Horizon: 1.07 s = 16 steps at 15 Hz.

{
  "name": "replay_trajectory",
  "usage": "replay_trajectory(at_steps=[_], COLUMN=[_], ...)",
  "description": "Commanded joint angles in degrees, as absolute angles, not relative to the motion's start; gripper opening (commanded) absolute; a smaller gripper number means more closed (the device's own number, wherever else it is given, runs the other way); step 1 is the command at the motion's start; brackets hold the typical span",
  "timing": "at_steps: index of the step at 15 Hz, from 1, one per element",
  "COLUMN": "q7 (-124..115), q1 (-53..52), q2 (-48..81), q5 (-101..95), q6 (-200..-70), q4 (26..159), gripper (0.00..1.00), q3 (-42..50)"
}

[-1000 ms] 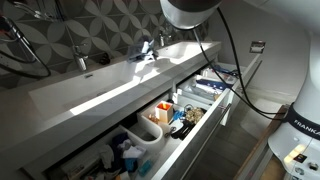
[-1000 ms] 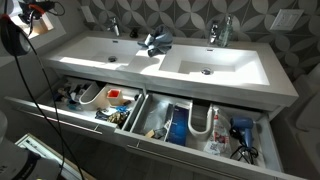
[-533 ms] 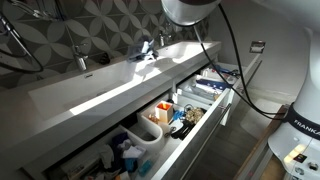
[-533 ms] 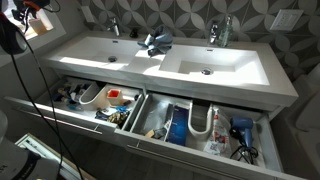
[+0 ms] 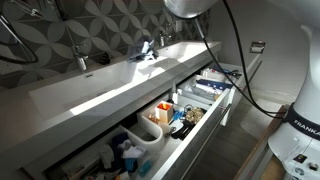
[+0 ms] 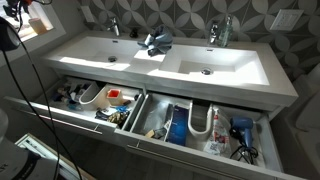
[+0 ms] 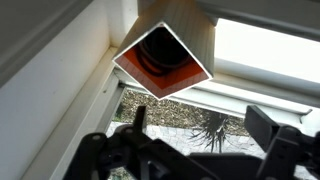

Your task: Place the pale object on the window sill

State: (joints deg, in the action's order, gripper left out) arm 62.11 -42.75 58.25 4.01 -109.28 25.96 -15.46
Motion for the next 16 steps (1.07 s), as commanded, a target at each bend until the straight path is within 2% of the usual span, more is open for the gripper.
replay_trajectory(at_steps=[1,9,13,16], q7=[57.05,37.23,27.36,25.30], q1=[-44.74,-41.46,-37.86,-35.12], q2=[52.08,39.61,35.30,34.05], q5=[-0.22,-0.40,0.69,1.83], q6=[-104.48,-78.88,-71.03,-71.26], q4=[27.27,27.83,27.42,26.09], gripper=[1.00,1.00,1.00,1.00], q3=[-11.48,-9.51,-10.15,-11.38])
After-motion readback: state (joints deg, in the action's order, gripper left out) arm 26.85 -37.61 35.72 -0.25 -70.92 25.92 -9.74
